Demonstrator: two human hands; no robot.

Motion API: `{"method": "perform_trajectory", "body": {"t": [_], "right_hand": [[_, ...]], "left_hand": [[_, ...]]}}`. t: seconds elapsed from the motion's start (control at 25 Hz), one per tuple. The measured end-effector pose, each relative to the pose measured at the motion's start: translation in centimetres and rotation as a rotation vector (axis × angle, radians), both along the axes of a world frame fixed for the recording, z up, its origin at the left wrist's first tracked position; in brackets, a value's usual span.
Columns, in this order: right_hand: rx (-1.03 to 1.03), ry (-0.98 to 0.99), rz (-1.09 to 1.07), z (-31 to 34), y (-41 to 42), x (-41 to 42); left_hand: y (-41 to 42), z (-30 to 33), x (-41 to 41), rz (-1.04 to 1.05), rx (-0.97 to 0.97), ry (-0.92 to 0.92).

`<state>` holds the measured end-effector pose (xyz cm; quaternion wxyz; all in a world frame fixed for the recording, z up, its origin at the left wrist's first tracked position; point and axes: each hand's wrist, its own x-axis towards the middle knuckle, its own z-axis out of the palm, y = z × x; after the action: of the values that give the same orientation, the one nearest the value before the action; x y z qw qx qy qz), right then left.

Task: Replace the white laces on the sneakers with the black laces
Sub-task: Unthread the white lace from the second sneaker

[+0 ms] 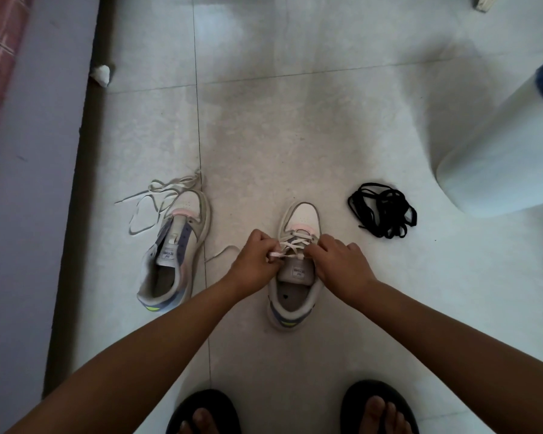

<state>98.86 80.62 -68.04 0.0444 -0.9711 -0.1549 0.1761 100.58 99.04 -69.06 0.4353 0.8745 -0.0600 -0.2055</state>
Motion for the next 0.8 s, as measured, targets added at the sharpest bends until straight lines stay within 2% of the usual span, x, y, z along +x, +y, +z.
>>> {"method": "perform_trajectory", "body": {"t": [0.08, 0.2, 0.32, 0.44, 0.52, 0.64, 0.72, 0.8], "right_hand": [[-0.005, 0.011, -0.015, -0.1, -0.1, 0.0], [-0.027, 0.024, -0.047, 0.1, 0.3, 0.1], [-0.033, -0.034, -0.083, 0.3, 0.8, 0.1], [-0.040, -0.021, -0.085, 0.6, 1.1, 0.1], [-0.048, -0.058, -0.044, 1.4, 1.4, 0.0], [-0.025, -0.138, -0.045, 2.0, 2.0, -0.2], [0.024, -0.042, -0.135, 1.6, 1.7, -0.2], [0.160, 0.082, -0.276, 1.2, 0.9, -0.2]], "left_hand": [[0.2, 0.5, 0.0, 0.190, -0.179, 0.182], [1.4, 1.3, 0.5, 0.478, -0.567, 0.437], [3.3, 2.7, 2.1, 0.714, -0.908, 0.553], [5.1, 4.8, 3.8, 0.786, -1.150, 0.576], [5.7, 6.3, 4.4, 0.753, -1.202, 0.558], [6.2, 7.9, 5.3, 0.707, -1.160, 0.514], [6.7, 8.7, 6.0, 0.676, -1.167, 0.478], [7.3, 9.0, 6.6, 0.651, -1.155, 0.462]]}}
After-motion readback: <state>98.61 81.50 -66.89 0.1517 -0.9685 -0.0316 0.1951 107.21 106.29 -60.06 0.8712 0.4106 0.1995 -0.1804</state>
